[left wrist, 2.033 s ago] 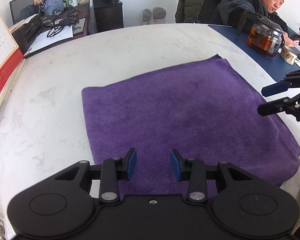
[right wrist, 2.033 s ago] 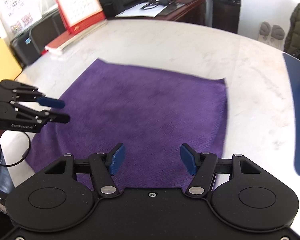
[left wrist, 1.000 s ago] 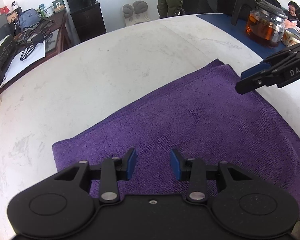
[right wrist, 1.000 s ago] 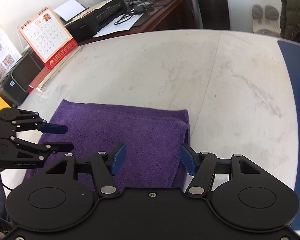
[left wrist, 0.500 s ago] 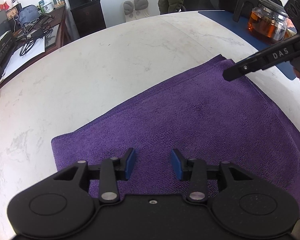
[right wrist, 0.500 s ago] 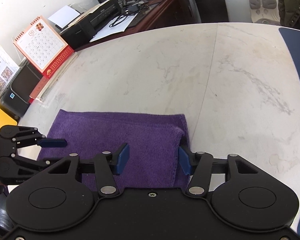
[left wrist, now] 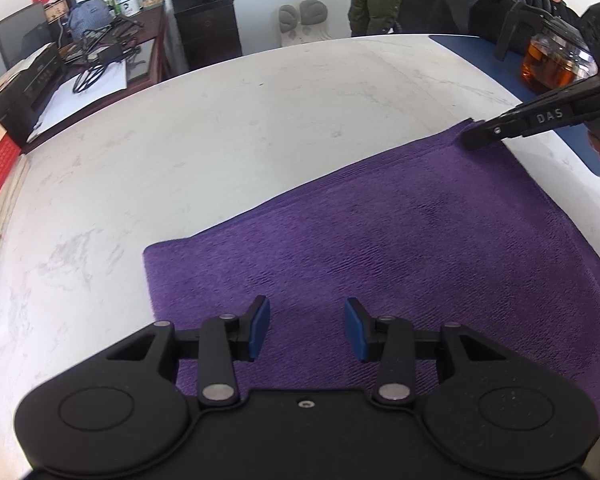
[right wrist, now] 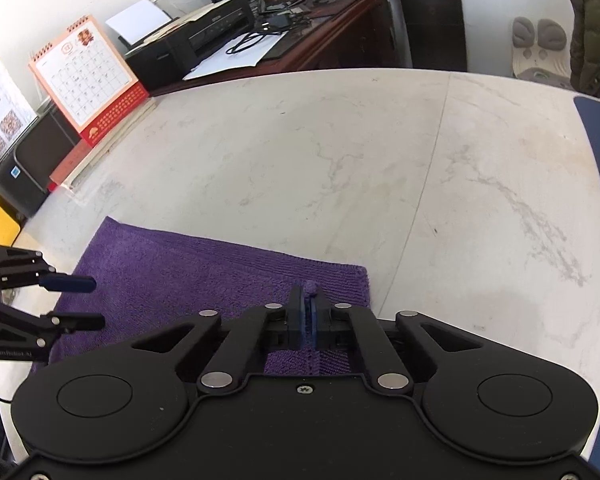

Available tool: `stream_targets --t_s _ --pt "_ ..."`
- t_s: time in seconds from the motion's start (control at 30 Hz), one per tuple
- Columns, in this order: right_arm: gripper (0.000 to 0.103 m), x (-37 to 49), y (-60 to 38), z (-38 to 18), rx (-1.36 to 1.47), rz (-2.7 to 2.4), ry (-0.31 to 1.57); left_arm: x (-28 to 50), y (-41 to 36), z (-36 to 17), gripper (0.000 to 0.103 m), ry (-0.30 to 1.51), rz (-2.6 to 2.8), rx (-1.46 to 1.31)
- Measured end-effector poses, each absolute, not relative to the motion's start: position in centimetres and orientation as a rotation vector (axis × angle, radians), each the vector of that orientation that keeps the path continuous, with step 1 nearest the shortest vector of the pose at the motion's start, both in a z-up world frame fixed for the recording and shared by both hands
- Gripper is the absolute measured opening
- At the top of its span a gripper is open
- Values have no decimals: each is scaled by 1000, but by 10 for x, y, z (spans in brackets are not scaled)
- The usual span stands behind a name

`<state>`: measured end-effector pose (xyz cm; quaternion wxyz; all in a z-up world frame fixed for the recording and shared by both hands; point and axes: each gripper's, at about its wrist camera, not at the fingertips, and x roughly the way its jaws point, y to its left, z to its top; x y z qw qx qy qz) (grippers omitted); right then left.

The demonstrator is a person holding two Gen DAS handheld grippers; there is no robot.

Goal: Fold towel

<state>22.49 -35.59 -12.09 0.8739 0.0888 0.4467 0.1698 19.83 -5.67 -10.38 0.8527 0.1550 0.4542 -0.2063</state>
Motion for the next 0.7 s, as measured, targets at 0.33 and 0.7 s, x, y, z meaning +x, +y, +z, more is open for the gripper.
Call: stream_targets --t_s 0.33,0.7 --pt "2 229 -354 -85 206 381 842 197 -47 -106 40 964 -414 317" --pt "2 240 -367 -106 195 299 882 197 -45 -108 43 964 -414 324"
